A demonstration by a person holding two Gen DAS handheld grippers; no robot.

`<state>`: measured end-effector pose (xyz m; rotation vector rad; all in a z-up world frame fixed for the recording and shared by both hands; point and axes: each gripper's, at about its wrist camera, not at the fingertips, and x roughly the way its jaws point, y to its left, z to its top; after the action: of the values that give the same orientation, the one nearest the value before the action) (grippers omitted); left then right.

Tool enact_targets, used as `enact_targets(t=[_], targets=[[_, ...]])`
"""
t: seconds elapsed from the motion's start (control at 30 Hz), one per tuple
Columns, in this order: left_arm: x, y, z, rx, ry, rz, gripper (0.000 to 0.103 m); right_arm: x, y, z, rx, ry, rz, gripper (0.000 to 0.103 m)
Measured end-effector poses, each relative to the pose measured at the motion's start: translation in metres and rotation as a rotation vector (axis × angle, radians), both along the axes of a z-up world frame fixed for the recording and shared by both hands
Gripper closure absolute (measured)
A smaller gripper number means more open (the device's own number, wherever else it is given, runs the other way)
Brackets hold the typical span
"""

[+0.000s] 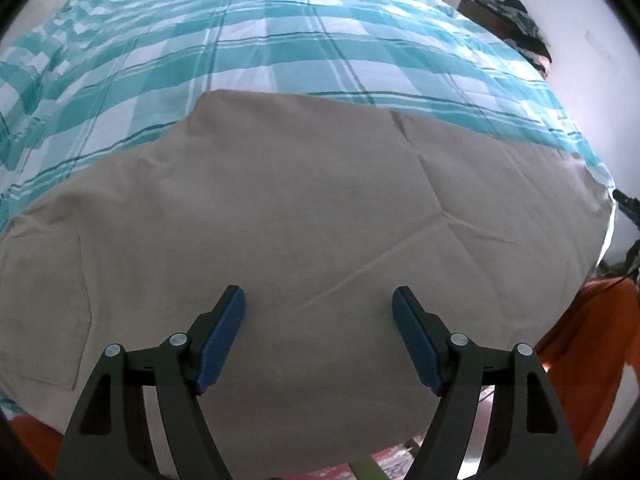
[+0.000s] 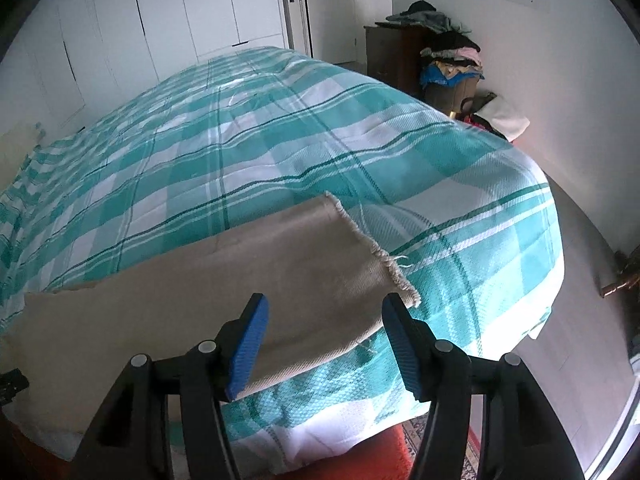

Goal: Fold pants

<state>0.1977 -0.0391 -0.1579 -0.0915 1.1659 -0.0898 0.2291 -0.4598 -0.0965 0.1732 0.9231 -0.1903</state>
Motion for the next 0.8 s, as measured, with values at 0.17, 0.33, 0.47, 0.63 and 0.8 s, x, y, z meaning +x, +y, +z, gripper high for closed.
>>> enact_targets(t=[0.17, 0.33, 0.47, 0.63, 0.8], targets=[[0.007, -0.012, 0.003, 0.002, 0.006, -0.035, 0.025, -0.001, -0.002, 0.002, 0.004, -0.018, -0.008, 0.043], [0.020, -0.043, 0.013, 0.009, 0.008, -0.140, 0.025, -0.002, 0.008, 0.006, -0.048, -0.030, 0.016, 0.043], [0.039, -0.083, 0.015, -0.001, 0.034, -0.239, 0.025, -0.002, 0.012, 0.007, -0.065, -0.035, 0.035, 0.038], [0.070, -0.133, 0.004, 0.045, 0.047, -0.333, 0.025, -0.005, 0.006, 0.008, -0.047, -0.050, 0.023, 0.038], [0.116, -0.175, -0.012, 0.108, 0.060, -0.349, 0.025, -0.003, 0.012, 0.008, -0.057, -0.051, 0.055, 0.038]])
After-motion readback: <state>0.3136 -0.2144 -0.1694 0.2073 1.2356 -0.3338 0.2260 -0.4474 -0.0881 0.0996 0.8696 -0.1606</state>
